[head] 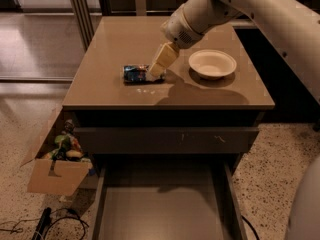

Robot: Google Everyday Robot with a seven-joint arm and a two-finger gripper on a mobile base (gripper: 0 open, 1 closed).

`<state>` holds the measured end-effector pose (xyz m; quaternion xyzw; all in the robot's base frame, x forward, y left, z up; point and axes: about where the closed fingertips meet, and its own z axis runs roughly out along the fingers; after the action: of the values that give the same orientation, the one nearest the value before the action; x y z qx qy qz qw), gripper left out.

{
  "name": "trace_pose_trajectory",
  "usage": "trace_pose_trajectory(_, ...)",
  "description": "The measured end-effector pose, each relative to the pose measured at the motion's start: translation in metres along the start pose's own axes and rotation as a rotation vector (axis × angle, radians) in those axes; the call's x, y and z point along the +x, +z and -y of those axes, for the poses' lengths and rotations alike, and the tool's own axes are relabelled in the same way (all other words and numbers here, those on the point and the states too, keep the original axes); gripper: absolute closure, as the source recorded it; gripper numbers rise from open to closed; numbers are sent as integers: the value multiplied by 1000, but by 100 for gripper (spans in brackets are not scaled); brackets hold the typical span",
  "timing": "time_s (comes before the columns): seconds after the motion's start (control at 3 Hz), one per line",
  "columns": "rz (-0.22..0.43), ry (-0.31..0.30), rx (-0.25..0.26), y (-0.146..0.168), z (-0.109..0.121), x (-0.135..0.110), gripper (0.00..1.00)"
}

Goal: Place redbull can into middle drawer

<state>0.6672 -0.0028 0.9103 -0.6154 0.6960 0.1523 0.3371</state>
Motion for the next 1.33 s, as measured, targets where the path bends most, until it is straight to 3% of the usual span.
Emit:
trace_pose_trajectory(0.67,14,-20,-77,40,8,-6,0)
trace_pose_trajectory(1.33,-43,-5,-133,77,6,16,0)
